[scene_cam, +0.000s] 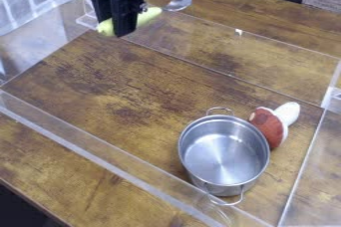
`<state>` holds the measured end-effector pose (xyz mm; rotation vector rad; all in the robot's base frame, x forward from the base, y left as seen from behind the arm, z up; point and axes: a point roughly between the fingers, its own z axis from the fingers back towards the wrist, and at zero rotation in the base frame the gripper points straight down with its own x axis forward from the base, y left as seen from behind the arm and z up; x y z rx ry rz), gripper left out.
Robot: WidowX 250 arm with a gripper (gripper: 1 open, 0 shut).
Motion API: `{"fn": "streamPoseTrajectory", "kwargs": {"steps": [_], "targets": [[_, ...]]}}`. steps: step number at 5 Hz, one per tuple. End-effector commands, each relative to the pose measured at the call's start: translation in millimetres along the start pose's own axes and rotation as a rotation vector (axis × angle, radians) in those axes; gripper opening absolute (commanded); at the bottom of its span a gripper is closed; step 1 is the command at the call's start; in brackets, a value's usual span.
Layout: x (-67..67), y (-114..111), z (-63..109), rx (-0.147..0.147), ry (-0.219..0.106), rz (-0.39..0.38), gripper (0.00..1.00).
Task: Move the green spoon to the left
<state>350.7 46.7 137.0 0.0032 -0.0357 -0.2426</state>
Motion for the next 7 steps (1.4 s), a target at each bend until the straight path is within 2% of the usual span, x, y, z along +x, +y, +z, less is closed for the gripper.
{"fn": "streamPoseTrajectory", "kwargs": {"steps": [1,2,3,4,6,7], "targets": [[-4.8,-0.8,12.2,0.011,-0.055,-0.083,0.0],[-15.4,-1.1,3.9,0.004,-0.054,-0.171,0.0],[-17.3,0.5,5.4,0.006,-0.06,-0.256,0.0],[-23.3,2.6,8.5,0.007,-0.067,-0.307,0.0],[-27.2,11.6,-1.6,0.019,-0.082,-0.34,0.0],[-24.8,16.4,2.2,0.03,-0.085,-0.314,0.0]]}}
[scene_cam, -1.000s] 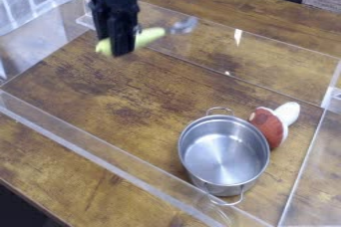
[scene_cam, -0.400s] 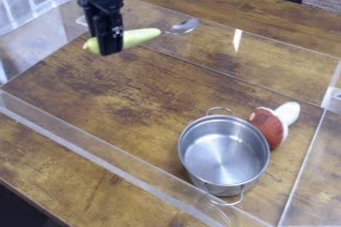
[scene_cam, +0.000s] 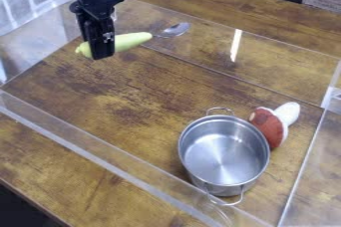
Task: Move the green spoon to the left
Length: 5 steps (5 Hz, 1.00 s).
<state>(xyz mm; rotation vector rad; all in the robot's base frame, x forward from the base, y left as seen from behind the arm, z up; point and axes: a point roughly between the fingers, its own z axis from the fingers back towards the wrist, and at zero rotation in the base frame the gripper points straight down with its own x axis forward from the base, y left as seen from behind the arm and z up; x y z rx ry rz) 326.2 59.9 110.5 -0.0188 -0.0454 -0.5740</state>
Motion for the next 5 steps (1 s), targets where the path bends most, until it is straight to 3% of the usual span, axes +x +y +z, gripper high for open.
{"fn": "streamPoseTrajectory", "kwargs": {"steps": [1,3,5], "targets": [[-7.7,24.8,24.7,0.07,-0.067,-0.077,0.0],[-26.4,51.3,4.5,0.054,-0.076,-0.257,0.0],[-26.2,60.0,-26.6,0.013,-0.091,-0.485,0.0]]}}
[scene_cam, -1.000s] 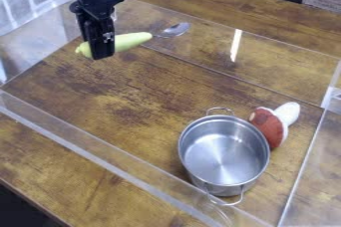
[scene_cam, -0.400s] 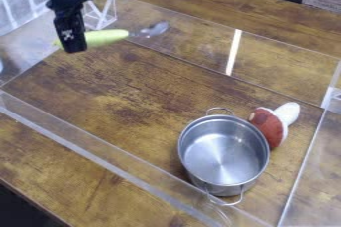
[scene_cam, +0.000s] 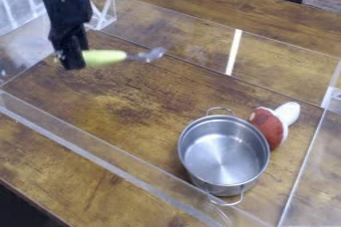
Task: Move the green spoon to the left
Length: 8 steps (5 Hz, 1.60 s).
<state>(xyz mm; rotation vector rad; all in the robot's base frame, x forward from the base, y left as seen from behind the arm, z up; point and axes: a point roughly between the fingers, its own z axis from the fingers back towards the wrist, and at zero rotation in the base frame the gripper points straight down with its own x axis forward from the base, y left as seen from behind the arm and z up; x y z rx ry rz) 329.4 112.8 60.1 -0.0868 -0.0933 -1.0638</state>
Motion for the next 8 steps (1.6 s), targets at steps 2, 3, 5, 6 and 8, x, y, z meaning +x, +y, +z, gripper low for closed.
{"fn": "streamPoseTrajectory", "kwargs": {"steps": [2,3,5,6,8], "targets": [[-21.6,13.8,16.6,0.065,-0.029,-0.067,0.0],[-14.6,20.3,17.2,0.063,-0.04,-0.061,0.0],[0.8,41.0,23.5,0.065,-0.056,-0.07,0.0],[5.0,47.1,21.0,0.057,-0.067,-0.083,0.0],[4.2,53.2,19.9,0.045,-0.088,-0.085,0.0]]}}
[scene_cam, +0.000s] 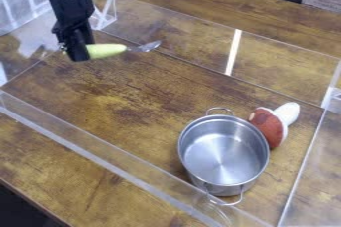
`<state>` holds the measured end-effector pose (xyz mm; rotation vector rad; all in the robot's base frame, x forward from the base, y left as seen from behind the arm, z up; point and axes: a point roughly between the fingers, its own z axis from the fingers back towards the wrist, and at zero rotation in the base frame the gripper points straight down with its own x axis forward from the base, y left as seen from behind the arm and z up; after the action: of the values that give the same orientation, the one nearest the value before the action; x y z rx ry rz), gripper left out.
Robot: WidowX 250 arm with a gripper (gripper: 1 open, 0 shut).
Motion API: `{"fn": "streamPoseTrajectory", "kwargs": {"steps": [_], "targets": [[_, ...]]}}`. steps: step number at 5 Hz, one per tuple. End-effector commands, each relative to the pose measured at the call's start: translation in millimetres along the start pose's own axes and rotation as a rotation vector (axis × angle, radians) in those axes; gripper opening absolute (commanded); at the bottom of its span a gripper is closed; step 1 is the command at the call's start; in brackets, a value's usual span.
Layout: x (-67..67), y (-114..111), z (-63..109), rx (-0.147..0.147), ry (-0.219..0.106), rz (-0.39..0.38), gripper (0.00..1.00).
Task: Move the green spoon to the left
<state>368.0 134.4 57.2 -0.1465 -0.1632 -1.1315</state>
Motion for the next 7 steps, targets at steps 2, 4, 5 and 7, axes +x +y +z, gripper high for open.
{"fn": "streamPoseTrajectory", "kwargs": {"steps": [2,4,5,7], "targets": [[8.3,9.2,27.2,0.039,-0.022,-0.053,0.0],[15.9,-1.4,30.8,-0.01,-0.034,-0.191,0.0],[15.9,-1.2,32.4,-0.032,-0.042,-0.249,0.0],[-5.0,0.9,22.0,-0.069,-0.057,-0.342,0.0]]}}
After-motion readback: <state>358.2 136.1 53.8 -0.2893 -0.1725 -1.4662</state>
